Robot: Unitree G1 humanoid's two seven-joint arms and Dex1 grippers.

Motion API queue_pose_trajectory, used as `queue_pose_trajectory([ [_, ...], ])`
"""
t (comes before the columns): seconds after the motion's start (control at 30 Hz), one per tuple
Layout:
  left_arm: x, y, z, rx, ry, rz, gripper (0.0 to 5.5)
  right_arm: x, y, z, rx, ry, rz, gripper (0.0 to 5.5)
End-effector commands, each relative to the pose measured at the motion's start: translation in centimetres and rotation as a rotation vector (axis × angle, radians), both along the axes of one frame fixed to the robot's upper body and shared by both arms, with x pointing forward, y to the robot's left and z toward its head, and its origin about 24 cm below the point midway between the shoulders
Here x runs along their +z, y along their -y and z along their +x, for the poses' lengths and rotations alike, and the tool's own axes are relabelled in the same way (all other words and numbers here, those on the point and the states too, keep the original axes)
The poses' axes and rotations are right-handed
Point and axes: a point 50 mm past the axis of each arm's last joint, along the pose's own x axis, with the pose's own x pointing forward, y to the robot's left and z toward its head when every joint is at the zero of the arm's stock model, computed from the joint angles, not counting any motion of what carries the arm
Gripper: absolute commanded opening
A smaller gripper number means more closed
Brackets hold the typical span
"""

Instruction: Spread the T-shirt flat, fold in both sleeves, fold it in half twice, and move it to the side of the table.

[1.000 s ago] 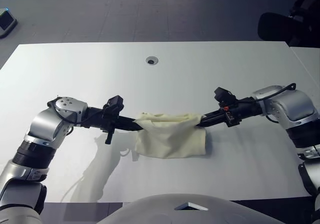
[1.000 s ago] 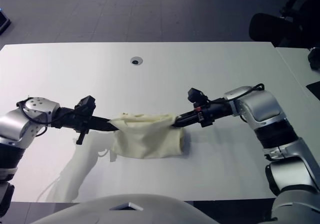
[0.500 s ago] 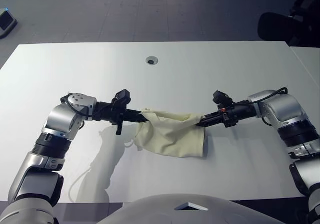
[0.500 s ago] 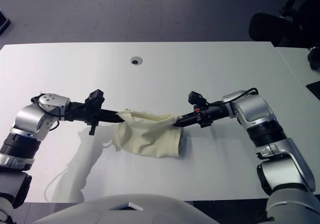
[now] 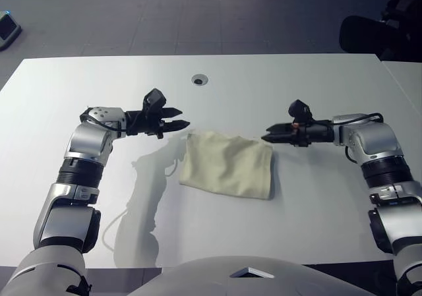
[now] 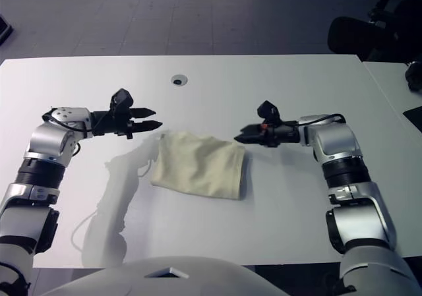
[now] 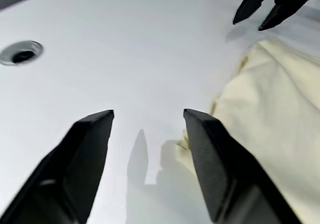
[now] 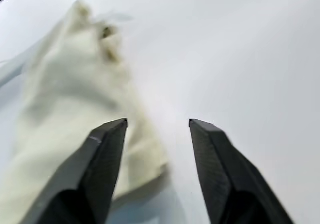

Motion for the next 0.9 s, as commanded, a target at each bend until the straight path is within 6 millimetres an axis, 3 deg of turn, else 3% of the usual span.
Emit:
queue_pose_trajectory([
  [0.03,1.8,1.4,-2.4,-0.112,0.005,-0.131,3.37,3.6,-3.5,-0.7,0.121,0.187,0.14,3.18],
  [0.13,1.9,2.4,-4.6,-0.218,-0.034,-0.176,3.82,4.1,-6.4,-2.7,0.289,0.24,0.212,3.61],
  [0.2,1.6,2.1,-4.3,-0.168,-0.023,-0.175,4.18,3.2,-7.6,-3.5,0.363,0.272,0.215,3.96],
  [0.3,2.3,0.5,-3.2,-0.011,0.046,-0.218,4.67,0.2,-9.0,-4.6,0.493,0.297,0.154,4.43],
  [0.43,4.6,-1.0,-1.5,0.162,0.173,-0.289,5.37,-3.0,-9.4,-5.4,0.576,0.28,0.101,5.1],
  [0.5,5.5,-1.0,-1.1,0.184,0.206,-0.31,5.4,-4.2,-9.2,-5.6,0.588,0.264,0.074,5.38],
  [0.6,6.0,-0.6,-0.8,0.181,0.229,-0.312,5.4,-5.9,-8.7,-5.5,0.542,0.241,0.052,5.38],
  [0.7,6.5,-0.2,-0.9,0.179,0.25,-0.325,5.4,-8.5,-7.3,-5.5,0.441,0.179,0.015,5.38],
  [0.77,7.2,-0.1,-0.8,0.193,0.277,-0.342,5.4,-11.0,-5.1,-6.3,0.326,0.113,-0.034,5.38],
  [0.83,8.0,-0.1,-1.0,0.223,0.312,-0.365,5.4,-12.9,-2.0,-7.2,0.155,0.054,-0.094,5.38],
  [0.9,8.4,0.0,-1.5,0.271,0.345,-0.385,5.4,-15.2,2.5,-9.1,-0.075,-0.037,-0.216,5.38],
])
